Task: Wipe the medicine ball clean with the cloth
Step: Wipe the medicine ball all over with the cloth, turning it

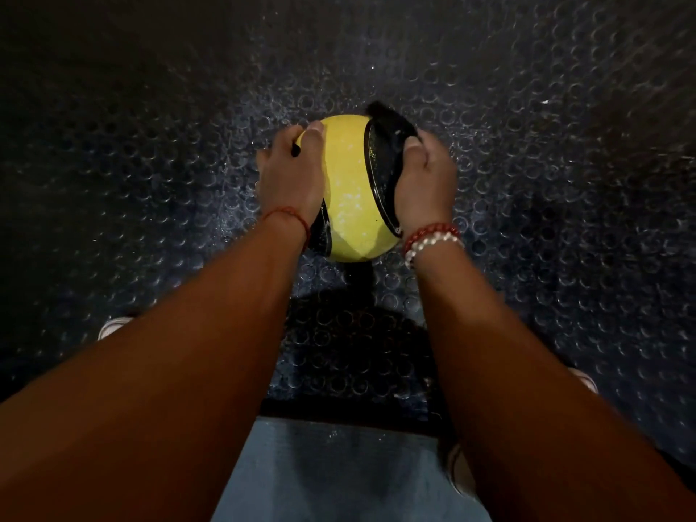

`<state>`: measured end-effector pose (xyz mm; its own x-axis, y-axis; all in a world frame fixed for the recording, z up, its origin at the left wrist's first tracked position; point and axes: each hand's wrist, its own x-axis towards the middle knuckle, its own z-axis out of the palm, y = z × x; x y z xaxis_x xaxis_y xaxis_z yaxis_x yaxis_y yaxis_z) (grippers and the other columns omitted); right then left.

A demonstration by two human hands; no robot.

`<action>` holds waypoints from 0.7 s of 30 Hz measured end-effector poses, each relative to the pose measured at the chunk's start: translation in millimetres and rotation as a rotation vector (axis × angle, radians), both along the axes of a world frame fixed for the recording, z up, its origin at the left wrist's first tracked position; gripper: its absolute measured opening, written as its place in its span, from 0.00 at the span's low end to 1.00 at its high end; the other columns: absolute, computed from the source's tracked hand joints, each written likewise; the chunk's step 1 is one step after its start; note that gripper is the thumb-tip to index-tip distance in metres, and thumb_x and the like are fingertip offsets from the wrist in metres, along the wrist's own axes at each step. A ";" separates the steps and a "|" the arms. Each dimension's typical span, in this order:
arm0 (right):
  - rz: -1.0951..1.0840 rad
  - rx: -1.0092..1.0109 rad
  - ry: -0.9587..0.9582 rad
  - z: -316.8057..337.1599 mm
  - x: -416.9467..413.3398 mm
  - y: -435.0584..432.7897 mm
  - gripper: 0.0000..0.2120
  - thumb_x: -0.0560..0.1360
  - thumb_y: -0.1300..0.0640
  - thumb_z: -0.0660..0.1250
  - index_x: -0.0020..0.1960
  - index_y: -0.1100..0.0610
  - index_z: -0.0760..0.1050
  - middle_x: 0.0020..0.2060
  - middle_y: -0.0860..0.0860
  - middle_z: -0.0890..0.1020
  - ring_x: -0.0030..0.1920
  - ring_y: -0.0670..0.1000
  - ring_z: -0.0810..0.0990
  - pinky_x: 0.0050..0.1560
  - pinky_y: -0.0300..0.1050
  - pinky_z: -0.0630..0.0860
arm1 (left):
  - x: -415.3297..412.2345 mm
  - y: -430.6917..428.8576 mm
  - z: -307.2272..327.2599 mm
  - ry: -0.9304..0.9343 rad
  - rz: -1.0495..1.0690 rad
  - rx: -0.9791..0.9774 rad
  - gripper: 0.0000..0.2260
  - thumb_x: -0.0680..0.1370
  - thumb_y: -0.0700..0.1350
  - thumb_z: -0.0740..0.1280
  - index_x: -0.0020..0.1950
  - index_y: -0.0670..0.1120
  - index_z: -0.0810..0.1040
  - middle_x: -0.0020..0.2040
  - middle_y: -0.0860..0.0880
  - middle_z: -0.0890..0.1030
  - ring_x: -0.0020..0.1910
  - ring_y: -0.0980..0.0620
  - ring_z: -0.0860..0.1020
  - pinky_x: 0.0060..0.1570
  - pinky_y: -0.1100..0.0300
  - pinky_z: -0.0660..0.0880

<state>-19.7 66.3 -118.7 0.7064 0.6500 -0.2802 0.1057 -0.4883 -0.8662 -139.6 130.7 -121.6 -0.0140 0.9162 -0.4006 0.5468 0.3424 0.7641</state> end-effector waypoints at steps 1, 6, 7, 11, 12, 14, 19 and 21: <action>-0.027 -0.030 0.071 -1.6 6.9 1.7 0.15 0.80 0.54 0.55 0.59 0.55 0.77 0.54 0.51 0.79 0.50 0.47 0.77 0.56 0.44 0.76 | -0.3 0.5 -0.8 -0.006 0.008 -0.006 0.21 0.80 0.61 0.58 0.67 0.53 0.76 0.66 0.50 0.72 0.57 0.53 0.72 0.55 0.57 0.66; -0.249 0.011 0.167 -16.0 -11.9 -21.1 0.15 0.78 0.51 0.56 0.56 0.57 0.77 0.51 0.51 0.80 0.52 0.50 0.78 0.57 0.50 0.75 | -0.6 3.9 -2.7 -0.004 0.011 -0.017 0.21 0.79 0.61 0.57 0.67 0.53 0.76 0.65 0.50 0.72 0.57 0.52 0.73 0.56 0.56 0.67; -0.290 0.048 0.129 -16.7 -22.1 -26.9 0.16 0.78 0.52 0.56 0.58 0.57 0.77 0.54 0.52 0.79 0.55 0.51 0.77 0.59 0.51 0.74 | -0.3 4.4 -3.3 0.003 0.007 -0.016 0.21 0.80 0.61 0.57 0.67 0.53 0.76 0.65 0.50 0.72 0.57 0.52 0.73 0.57 0.56 0.67; -0.253 0.207 -0.067 -4.3 -50.4 -35.1 0.16 0.77 0.57 0.59 0.63 0.60 0.75 0.63 0.55 0.74 0.65 0.51 0.71 0.65 0.44 0.68 | -0.8 5.4 -4.4 0.011 0.003 0.001 0.22 0.79 0.62 0.57 0.66 0.52 0.76 0.67 0.48 0.73 0.59 0.50 0.74 0.61 0.52 0.70; -0.196 0.238 -0.117 -2.3 -53.0 -35.0 0.17 0.77 0.56 0.59 0.63 0.60 0.75 0.64 0.56 0.74 0.66 0.51 0.71 0.66 0.44 0.68 | -1.5 5.4 -5.0 0.013 0.001 -0.004 0.23 0.78 0.63 0.57 0.67 0.52 0.76 0.68 0.47 0.73 0.60 0.49 0.74 0.62 0.51 0.70; -0.094 0.236 -0.185 -1.5 -52.0 -32.6 0.18 0.76 0.53 0.58 0.63 0.57 0.75 0.66 0.55 0.72 0.67 0.51 0.69 0.67 0.50 0.68 | -2.4 4.9 -4.7 0.014 -0.008 -0.001 0.24 0.78 0.63 0.56 0.67 0.53 0.76 0.69 0.47 0.73 0.62 0.49 0.74 0.62 0.52 0.69; 0.056 0.094 -0.226 2.4 -29.5 -18.6 0.18 0.77 0.51 0.58 0.66 0.50 0.74 0.67 0.49 0.71 0.66 0.49 0.70 0.65 0.49 0.69 | -3.0 3.7 -4.6 0.013 -0.035 0.003 0.21 0.80 0.60 0.56 0.68 0.54 0.75 0.70 0.48 0.71 0.58 0.53 0.71 0.57 0.59 0.64; 0.080 0.044 -0.207 5.3 -15.2 -6.4 0.16 0.78 0.51 0.58 0.63 0.51 0.76 0.62 0.50 0.75 0.58 0.48 0.74 0.60 0.44 0.71 | -3.3 1.1 -4.4 0.006 -0.035 0.012 0.20 0.80 0.60 0.57 0.68 0.54 0.75 0.68 0.48 0.71 0.59 0.52 0.72 0.57 0.58 0.65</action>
<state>-34.9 59.9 -113.4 0.6914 0.7148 -0.1048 0.3202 -0.4332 -0.8425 -142.9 131.8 -125.9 0.0154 0.9211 -0.3891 0.5627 0.3137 0.7648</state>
